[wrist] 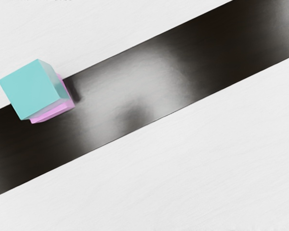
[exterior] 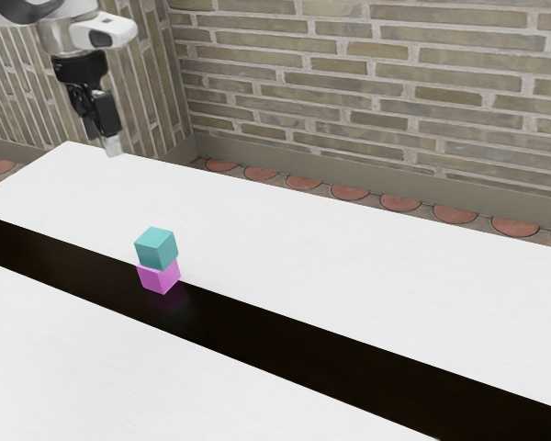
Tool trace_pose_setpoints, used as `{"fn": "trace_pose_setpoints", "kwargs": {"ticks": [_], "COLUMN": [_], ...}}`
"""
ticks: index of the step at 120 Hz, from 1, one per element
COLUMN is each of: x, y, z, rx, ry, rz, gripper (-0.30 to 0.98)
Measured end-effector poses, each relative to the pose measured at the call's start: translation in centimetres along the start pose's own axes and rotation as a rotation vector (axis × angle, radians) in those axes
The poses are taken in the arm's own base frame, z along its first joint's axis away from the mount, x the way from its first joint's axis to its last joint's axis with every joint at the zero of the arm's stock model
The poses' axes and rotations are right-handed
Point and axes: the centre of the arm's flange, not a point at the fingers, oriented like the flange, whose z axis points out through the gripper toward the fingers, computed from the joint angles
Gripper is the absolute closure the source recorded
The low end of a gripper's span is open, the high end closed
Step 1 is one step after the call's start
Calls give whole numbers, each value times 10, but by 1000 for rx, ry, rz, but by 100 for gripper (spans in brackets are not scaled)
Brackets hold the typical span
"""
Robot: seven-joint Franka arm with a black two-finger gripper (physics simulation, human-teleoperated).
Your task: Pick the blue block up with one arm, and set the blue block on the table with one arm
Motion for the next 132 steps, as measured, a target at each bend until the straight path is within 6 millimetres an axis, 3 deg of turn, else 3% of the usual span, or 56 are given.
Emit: {"fn": "trace_pose_setpoints", "kwargs": {"ticks": [19,25,31,34,39,43,51,56,65,71,78,86,104,115,132], "x": [-2,-11,-33,-40,-46,-48,-45,-40,-28,-23,-27,-27,-16,17,51], "y": [-1,8,33,43,48,55,91,96,83,67,33,2,-43,-80,-124], "z": [-6,-59,-113,-123,-123,-113,-85,-63,-14,31,97,140,177,192,210], "rx": [5,63,125,134,124,115,124,122,102,90,61,46,75,100,109], "ry": [8,89,170,179,161,124,32,-22,-119,-170,-214,-207,-137,-94,-45], "rz": [59,78,87,77,33,-9,-71,-128,-245,-323,-425,-517,-679,-729,-754], "gripper": [0,0,0,0,0,0,0,0,0,0,0,0,0,0,0]}}
